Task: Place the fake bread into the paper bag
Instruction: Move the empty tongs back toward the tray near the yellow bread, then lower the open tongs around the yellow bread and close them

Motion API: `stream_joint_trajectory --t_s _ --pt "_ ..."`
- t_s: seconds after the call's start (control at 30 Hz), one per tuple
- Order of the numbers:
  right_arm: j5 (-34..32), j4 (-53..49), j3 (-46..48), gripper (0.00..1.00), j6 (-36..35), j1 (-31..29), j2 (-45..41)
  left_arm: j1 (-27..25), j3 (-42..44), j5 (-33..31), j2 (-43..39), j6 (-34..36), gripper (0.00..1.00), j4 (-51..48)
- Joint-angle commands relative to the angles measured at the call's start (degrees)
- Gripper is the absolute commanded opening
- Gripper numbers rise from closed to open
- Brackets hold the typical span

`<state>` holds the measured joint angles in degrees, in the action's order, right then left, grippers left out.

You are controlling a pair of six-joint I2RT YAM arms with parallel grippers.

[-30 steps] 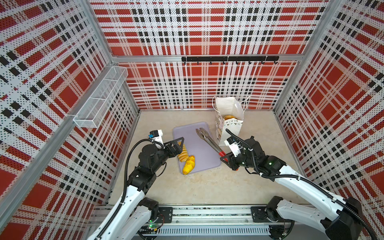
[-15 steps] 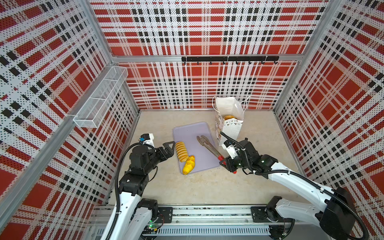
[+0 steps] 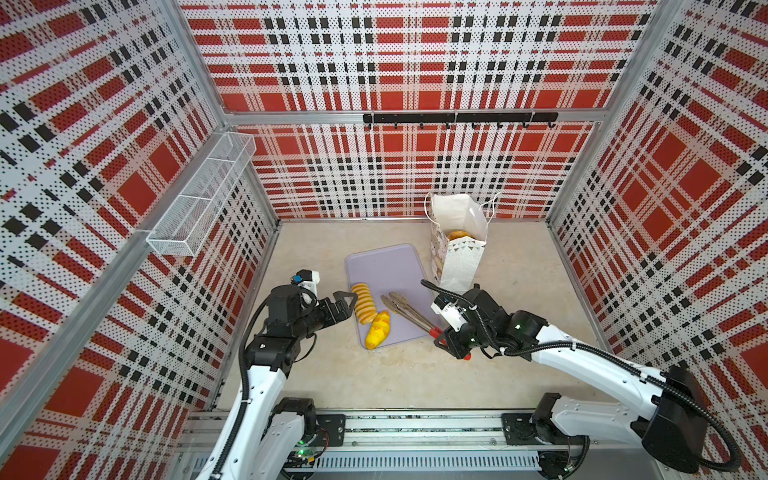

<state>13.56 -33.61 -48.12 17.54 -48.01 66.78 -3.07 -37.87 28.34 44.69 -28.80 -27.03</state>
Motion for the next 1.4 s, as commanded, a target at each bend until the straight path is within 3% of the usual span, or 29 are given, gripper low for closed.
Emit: stream_joint_trajectory --t_s 0.0,0.3,0.43,0.87,1.37 --pt "-0.73 -1.04 0.73 0.27 4.98 -0.77 -2.63 0.52 0.69 3.34 1.87 2.34 0.98 0.22" --pt "7.17 -2.07 1.10 0.28 16.16 -0.95 -2.97 -0.07 0.21 -2.23 3.19 0.50 0.98 -1.44" --pt "10.32 -2.18 1.05 0.29 18.57 -0.97 -2.53 -2.77 0.25 -3.51 3.91 -0.27 0.98 -1.48" --pt "13.50 -0.77 2.75 0.31 19.73 -0.99 -1.72 -9.28 -0.01 -7.63 3.34 -1.93 0.98 -2.22" --pt "14.85 2.49 5.56 0.32 21.25 -1.26 -2.27 -10.64 -0.01 -9.70 2.63 -2.61 0.98 -2.24"
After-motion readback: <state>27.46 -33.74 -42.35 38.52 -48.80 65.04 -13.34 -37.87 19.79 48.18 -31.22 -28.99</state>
